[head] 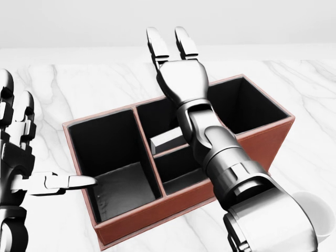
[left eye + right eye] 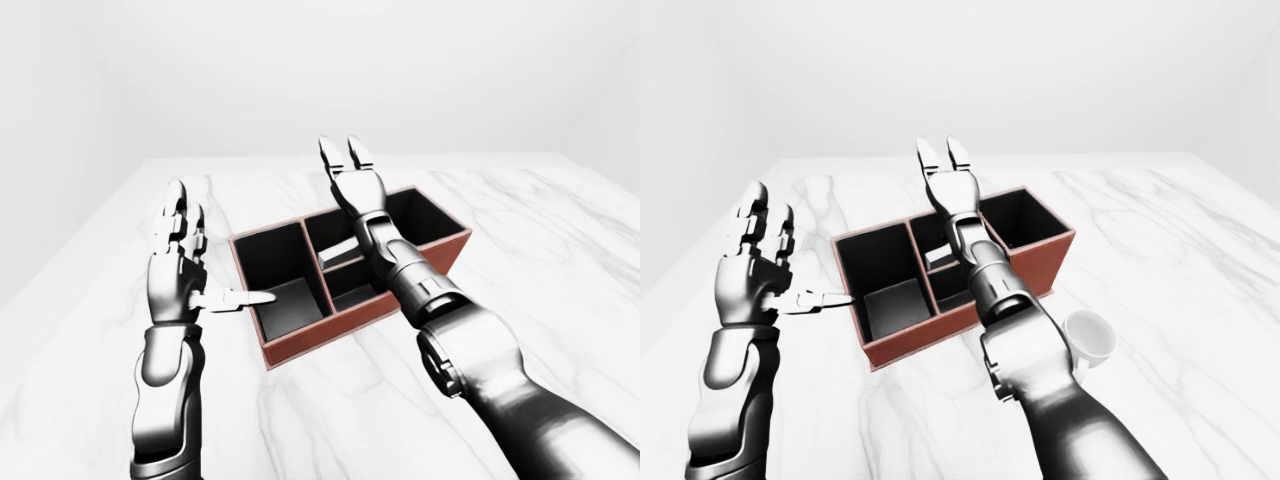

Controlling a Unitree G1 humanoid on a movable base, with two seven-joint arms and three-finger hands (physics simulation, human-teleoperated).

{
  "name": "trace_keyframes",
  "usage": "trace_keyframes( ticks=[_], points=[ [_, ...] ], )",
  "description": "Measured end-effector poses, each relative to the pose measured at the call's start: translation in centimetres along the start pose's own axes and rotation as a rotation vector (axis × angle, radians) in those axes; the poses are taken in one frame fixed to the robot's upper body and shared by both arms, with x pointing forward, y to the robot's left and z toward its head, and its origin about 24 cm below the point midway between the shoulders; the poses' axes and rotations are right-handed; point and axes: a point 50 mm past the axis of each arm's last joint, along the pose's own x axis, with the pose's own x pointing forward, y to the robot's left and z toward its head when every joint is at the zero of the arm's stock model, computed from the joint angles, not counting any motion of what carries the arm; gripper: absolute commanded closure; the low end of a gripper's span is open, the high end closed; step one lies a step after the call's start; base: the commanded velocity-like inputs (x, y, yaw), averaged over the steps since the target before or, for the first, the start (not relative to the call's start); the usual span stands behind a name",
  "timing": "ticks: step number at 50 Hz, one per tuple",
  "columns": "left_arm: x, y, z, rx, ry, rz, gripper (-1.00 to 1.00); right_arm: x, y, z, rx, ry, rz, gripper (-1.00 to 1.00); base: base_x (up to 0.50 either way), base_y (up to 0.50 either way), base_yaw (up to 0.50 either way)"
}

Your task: Pick up the book and place it in the front compartment of the caddy.

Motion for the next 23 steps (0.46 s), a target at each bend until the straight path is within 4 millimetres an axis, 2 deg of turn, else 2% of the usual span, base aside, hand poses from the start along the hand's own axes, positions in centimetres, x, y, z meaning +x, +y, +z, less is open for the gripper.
trace_keyframes(
  ticks=[12,23],
  points=[
    [0.1,0.2,0.0,-0.007,-0.001,0.011,-1.00,1.2,-2.6,-1.2,0.086,0.055,-0.067,-1.00,0.00,0.00,0.00],
    [0.2,0.4,0.2,-0.017,-0.010,0.029,-1.00,1.5,-5.9,-1.0,0.220,0.026,-0.142,-1.00,0.00,0.00,0.00]
  ],
)
